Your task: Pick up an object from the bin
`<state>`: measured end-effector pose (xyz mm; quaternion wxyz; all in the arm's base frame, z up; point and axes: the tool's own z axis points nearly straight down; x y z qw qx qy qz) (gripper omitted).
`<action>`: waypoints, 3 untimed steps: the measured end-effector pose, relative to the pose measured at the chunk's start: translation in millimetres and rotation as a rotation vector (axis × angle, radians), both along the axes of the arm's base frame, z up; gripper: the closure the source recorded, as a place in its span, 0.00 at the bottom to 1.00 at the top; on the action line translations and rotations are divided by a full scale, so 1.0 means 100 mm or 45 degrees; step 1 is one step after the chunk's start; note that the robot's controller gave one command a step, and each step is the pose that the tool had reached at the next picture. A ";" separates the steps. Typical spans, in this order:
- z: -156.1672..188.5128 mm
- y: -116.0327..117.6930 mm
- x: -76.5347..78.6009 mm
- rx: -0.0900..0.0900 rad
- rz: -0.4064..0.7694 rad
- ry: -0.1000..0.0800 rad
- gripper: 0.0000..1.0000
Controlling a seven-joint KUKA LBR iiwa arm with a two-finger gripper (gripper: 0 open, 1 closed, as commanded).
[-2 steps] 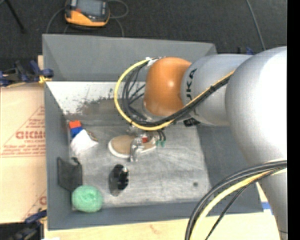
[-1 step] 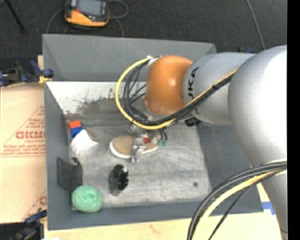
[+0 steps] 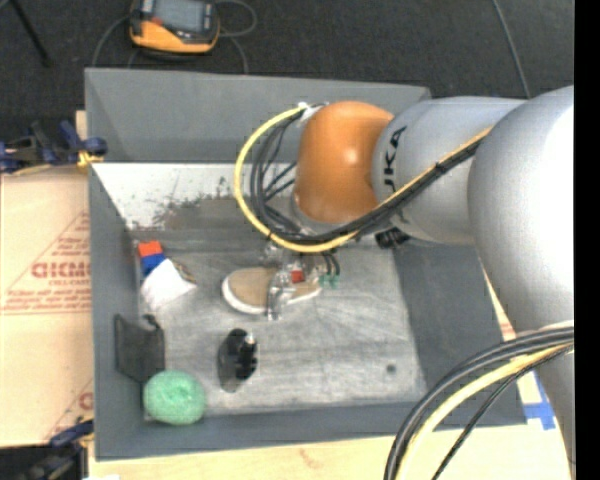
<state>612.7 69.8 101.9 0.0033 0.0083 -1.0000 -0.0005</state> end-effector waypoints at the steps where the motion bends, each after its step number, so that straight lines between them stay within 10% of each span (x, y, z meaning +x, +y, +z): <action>1: 0.24 0.00 0.01 0.000 0.000 -0.003 1.00; 3: 0.60 0.00 0.03 0.001 -0.001 -0.016 1.00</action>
Offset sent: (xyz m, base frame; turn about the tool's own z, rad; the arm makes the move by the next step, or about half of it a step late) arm -0.0001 0.0001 0.0805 0.0000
